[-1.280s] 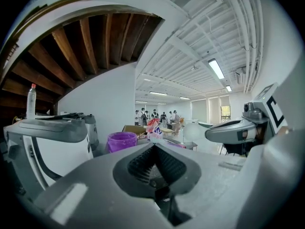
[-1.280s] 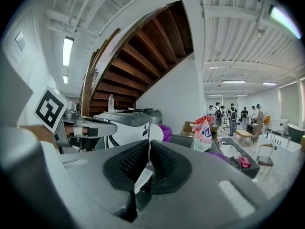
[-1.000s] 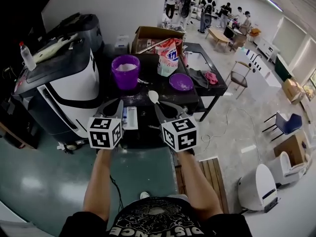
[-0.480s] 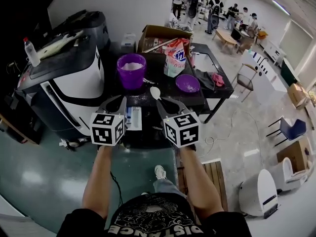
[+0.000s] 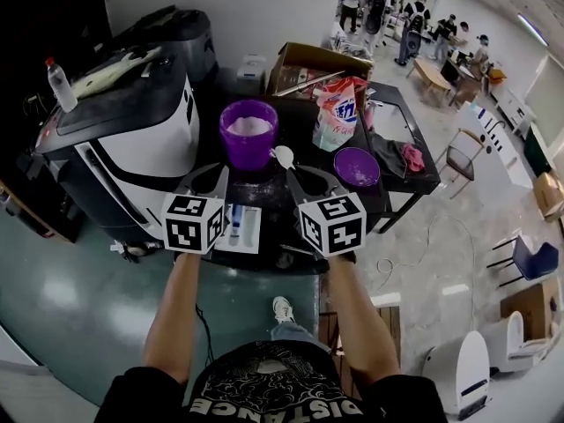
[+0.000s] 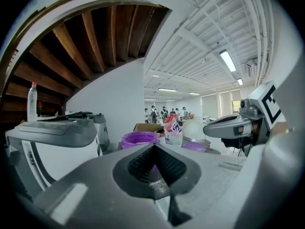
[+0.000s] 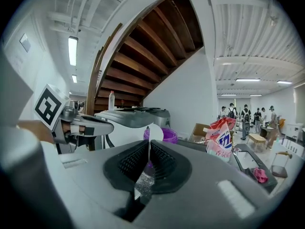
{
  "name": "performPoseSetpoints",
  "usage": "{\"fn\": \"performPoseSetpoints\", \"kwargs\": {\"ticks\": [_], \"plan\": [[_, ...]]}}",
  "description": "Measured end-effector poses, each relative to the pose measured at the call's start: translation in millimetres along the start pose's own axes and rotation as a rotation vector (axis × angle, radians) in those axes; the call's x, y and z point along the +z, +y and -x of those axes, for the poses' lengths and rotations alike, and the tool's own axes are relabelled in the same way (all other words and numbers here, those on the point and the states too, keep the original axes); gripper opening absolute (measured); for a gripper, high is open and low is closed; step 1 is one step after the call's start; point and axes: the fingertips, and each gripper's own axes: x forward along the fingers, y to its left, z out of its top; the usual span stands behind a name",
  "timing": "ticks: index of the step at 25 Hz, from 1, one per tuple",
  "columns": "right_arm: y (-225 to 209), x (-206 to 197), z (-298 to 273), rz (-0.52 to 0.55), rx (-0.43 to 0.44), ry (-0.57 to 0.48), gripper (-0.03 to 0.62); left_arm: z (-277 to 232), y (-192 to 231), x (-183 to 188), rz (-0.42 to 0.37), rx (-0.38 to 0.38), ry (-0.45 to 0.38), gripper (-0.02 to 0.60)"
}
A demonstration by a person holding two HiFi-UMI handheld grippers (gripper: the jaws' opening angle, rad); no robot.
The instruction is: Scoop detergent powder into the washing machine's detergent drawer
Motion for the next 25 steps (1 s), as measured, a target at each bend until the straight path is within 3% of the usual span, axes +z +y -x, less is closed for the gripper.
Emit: {"fn": "performPoseSetpoints", "kwargs": {"ticks": [12,25], "plan": [[-54,11,-93,0.057,0.13,0.048,0.037,-65,38,-1,0.022,0.102,0.066,0.002],[-66,30,-183,0.283,0.373,0.192,0.037,-99,66,3,0.043,0.215,0.093,0.002]]}}
